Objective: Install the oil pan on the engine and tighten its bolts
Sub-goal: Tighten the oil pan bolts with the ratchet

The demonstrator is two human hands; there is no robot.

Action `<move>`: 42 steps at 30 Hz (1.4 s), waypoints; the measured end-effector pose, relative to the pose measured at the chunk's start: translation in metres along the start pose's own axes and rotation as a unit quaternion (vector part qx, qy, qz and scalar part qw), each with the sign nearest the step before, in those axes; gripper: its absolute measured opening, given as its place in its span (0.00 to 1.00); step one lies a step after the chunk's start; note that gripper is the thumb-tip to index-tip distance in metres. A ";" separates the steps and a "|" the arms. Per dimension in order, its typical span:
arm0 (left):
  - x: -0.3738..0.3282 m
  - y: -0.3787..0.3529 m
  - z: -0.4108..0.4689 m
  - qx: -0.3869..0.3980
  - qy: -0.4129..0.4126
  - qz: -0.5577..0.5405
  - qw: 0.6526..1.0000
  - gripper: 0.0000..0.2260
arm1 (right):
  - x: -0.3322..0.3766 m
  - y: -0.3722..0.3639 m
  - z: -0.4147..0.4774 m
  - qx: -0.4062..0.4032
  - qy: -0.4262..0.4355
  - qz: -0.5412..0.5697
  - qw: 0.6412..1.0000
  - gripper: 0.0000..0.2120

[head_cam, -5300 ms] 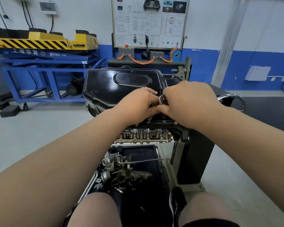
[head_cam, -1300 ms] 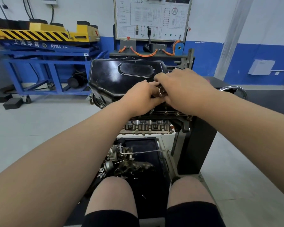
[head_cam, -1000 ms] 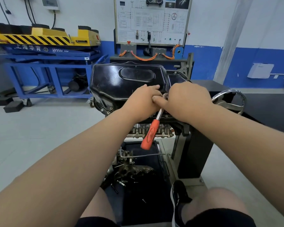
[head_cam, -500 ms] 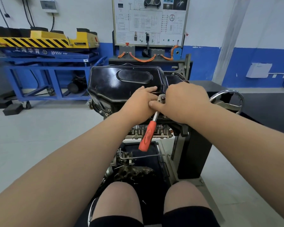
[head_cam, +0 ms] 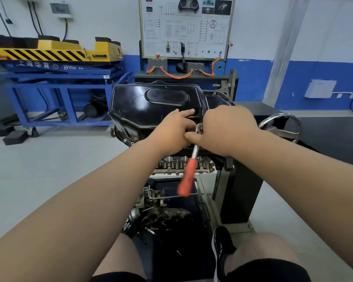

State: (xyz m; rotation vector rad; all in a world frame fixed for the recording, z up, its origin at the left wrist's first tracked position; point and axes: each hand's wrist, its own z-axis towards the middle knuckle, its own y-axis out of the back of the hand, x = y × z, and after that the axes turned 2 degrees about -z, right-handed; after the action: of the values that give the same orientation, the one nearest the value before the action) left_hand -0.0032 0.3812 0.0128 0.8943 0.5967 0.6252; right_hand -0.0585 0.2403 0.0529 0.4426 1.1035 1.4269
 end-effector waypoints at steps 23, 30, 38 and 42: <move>-0.013 0.009 -0.010 -0.024 0.042 -0.012 0.999 0.09 | -0.020 -0.012 0.007 0.007 0.064 0.135 0.989 0.13; -0.024 0.004 -0.012 -0.161 0.156 -0.072 0.972 0.09 | -0.022 -0.019 0.003 -0.027 -0.070 0.107 0.991 0.29; -0.066 -0.001 -0.020 -0.041 0.354 -0.373 0.857 0.23 | -0.004 -0.044 0.009 -0.045 -0.111 0.366 0.923 0.19; -0.068 -0.004 -0.020 -0.045 0.356 -0.487 0.796 0.20 | -0.002 -0.052 0.017 -0.093 -0.144 0.489 0.855 0.20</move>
State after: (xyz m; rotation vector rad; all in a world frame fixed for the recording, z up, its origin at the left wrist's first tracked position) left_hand -0.0617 0.3415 0.0139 0.1256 1.5593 -0.0033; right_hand -0.0156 0.2360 0.0197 1.1398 0.4514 2.2209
